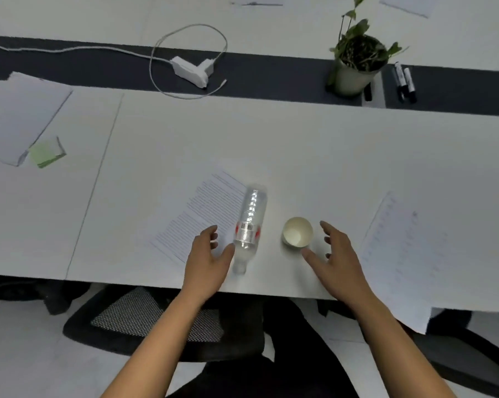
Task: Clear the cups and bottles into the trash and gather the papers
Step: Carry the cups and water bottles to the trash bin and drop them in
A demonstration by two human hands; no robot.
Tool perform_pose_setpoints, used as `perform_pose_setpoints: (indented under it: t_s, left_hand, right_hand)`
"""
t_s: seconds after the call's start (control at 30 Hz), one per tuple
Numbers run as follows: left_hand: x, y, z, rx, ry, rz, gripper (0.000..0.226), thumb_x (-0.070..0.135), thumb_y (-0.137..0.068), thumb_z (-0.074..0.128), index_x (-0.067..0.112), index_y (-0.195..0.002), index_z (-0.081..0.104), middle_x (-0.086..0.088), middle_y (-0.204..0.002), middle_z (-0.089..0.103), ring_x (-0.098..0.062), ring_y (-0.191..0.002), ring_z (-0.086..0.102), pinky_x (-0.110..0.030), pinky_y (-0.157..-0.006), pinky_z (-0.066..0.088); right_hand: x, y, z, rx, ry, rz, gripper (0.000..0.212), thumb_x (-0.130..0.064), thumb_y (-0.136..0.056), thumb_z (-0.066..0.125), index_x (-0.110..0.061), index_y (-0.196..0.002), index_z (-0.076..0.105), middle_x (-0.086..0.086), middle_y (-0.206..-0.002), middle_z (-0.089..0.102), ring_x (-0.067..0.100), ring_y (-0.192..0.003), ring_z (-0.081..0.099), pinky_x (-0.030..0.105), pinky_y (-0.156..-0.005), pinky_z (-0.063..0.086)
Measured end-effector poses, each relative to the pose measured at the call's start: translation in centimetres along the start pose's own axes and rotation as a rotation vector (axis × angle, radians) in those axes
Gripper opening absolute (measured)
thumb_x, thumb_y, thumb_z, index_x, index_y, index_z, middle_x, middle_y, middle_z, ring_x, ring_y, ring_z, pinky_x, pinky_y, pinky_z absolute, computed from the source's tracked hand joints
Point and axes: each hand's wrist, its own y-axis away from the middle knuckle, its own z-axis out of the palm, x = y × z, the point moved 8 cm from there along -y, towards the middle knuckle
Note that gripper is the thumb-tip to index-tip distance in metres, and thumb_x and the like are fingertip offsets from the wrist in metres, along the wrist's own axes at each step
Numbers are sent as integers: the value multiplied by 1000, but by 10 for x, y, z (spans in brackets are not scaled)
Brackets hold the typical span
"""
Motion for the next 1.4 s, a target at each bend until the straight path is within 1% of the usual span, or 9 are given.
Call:
perform_pose_setpoints:
  t_s: [0.2, 0.33, 0.43, 0.63, 0.7, 0.8, 0.97, 1.23, 1.4]
  left_hand:
    - [-22, -38, 62, -50, -134, -112, 104, 55, -73, 78, 13, -152, 25, 2, -139, 39, -13, -129, 41, -34, -103, 40]
    - [-46, -32, 77, -12, -188, -116, 83, 50, -68, 81, 25, -134, 38, 19, -112, 43, -10, -110, 50, -28, -86, 46]
    - [-55, -29, 74, 17, -175, -155, 67, 41, -76, 78, 22, -133, 49, 4, -120, 58, -15, -104, 62, -23, -78, 49]
    - [-14, -38, 31, 96, -159, 16, 66, 39, -77, 79, 20, -135, 54, -3, -121, 56, -11, -107, 55, -21, -91, 47]
    - [10, -35, 14, 107, -142, 85, 69, 35, -81, 78, 17, -141, 51, -4, -125, 50, 0, -108, 44, 1, -86, 34]
    - [45, -16, -8, 113, -56, 204, 72, 26, -82, 79, 14, -145, 47, -3, -125, 45, 2, -106, 42, 9, -82, 26]
    - [79, 31, -22, 44, 126, 370, 62, 20, -77, 84, 23, -133, 58, 8, -118, 53, 18, -101, 52, 3, -78, 37]
    - [121, 114, 65, -352, 207, 445, 40, 26, -70, 88, 35, -104, 68, 9, -105, 70, -11, -92, 67, -29, -80, 55]
    - [161, 203, 147, -544, 175, 595, 35, 31, -72, 86, 40, -100, 68, 18, -109, 66, -10, -86, 63, -23, -71, 49]
  right_hand:
    - [30, -40, 25, 27, -11, 57, 107, -52, -74, 79, -28, -156, 14, -8, -157, 22, 10, -143, 28, 32, -111, 32]
    - [39, -58, 46, -5, 38, 10, 114, -45, -70, 86, -22, -156, 15, -2, -156, 27, 15, -144, 30, 33, -108, 36]
    - [38, -63, 51, -10, 64, 32, 98, -40, -78, 80, -29, -155, 20, -5, -149, 39, 11, -134, 39, 26, -99, 36]
    - [13, -40, 29, 47, -18, 61, 91, -44, -82, 75, -34, -154, 21, -9, -149, 38, 9, -133, 41, 21, -98, 32]
    - [1, -21, 19, 117, -72, 69, 92, -44, -82, 76, -35, -154, 20, -10, -151, 37, 10, -133, 41, 23, -99, 33]
    - [-9, 17, 10, 233, -155, 107, 91, -42, -82, 76, -37, -153, 20, -12, -151, 35, 10, -131, 41, 24, -98, 34]
    - [1, 102, 2, 475, -265, 157, 91, -42, -80, 78, -37, -152, 23, -17, -144, 36, 0, -121, 38, 22, -97, 34]
    - [78, 265, -49, 904, -466, 341, 97, -47, -73, 82, -38, -150, 23, -11, -146, 43, 14, -131, 45, 37, -105, 44]
    - [130, 362, -81, 1168, -537, 414, 79, -41, -73, 84, -40, -135, 33, -15, -131, 50, 15, -121, 52, 42, -99, 51]
